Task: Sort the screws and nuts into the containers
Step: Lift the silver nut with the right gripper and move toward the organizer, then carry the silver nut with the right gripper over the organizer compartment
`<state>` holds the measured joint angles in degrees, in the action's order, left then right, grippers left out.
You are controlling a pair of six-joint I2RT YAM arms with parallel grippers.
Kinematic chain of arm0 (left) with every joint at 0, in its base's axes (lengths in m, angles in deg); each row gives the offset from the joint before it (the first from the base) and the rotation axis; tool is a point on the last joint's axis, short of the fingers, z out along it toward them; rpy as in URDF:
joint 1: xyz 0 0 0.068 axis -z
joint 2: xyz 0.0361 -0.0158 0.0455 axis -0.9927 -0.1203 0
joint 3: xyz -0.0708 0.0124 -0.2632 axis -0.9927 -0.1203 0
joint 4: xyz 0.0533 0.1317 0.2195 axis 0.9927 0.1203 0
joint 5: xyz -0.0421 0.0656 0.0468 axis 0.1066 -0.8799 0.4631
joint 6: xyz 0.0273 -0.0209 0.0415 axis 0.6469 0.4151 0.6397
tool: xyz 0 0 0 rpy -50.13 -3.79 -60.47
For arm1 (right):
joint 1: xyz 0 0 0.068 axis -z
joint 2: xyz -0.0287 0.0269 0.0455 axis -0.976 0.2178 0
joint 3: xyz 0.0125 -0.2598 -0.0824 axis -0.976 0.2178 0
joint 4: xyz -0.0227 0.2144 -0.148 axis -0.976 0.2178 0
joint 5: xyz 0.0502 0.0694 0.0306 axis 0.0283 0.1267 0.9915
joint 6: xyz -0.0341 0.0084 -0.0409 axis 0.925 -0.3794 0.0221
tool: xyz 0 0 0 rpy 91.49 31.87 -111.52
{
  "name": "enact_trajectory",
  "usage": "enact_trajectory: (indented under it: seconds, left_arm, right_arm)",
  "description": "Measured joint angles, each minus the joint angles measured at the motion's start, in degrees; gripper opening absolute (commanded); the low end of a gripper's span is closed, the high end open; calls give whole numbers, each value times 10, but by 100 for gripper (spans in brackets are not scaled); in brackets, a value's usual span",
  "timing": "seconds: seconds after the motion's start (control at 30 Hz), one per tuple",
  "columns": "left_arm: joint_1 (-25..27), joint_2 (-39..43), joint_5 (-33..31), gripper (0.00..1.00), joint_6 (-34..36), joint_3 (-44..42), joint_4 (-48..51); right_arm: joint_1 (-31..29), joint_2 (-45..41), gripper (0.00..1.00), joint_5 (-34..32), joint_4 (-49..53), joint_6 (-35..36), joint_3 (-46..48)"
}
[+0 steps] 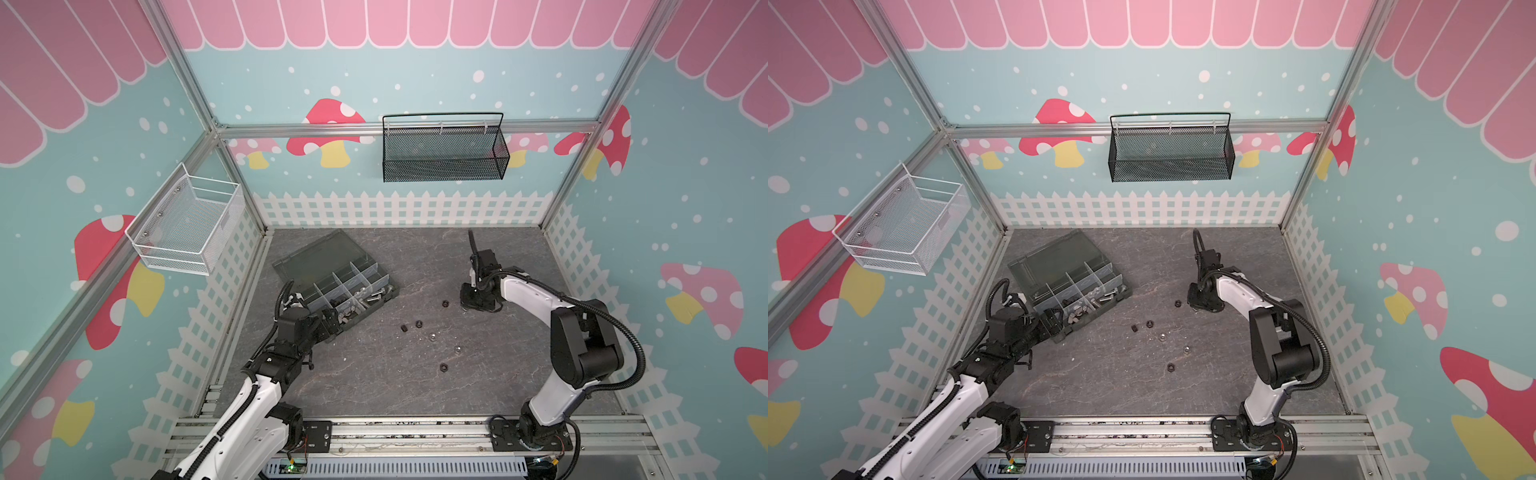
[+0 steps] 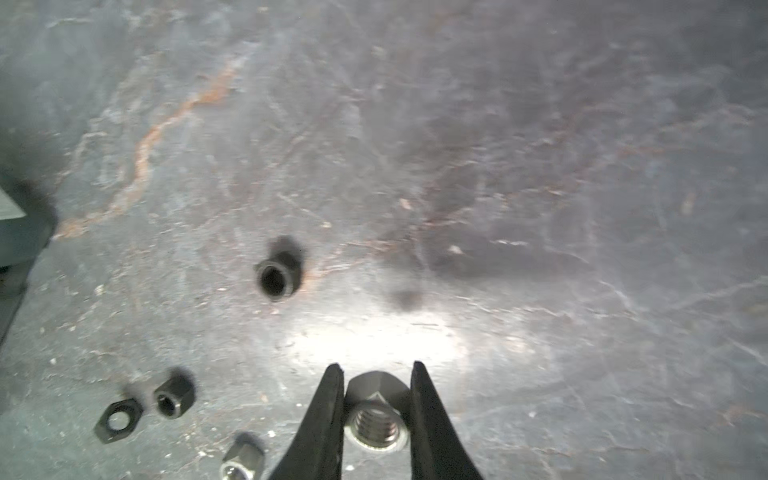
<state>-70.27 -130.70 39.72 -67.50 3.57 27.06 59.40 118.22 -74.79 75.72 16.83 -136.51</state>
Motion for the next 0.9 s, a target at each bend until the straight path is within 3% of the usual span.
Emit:
enact_trajectory:
  seconds: [0.43, 0.67, 0.9]
  left_arm:
    - [0, -25, -4, 100, 0, 0, 2]
    - [0, -26, -7, 100, 0, -3, 1]
    - [0, -43, -15, 100, -2, -5, -4]
  right_arm:
    - [-169, 217, 11, 16, 34, 31, -367]
    - [-202, 350, 11, 34, 75, 55, -571]
    - [-213, 399, 11, 46, 94, 63, -640]
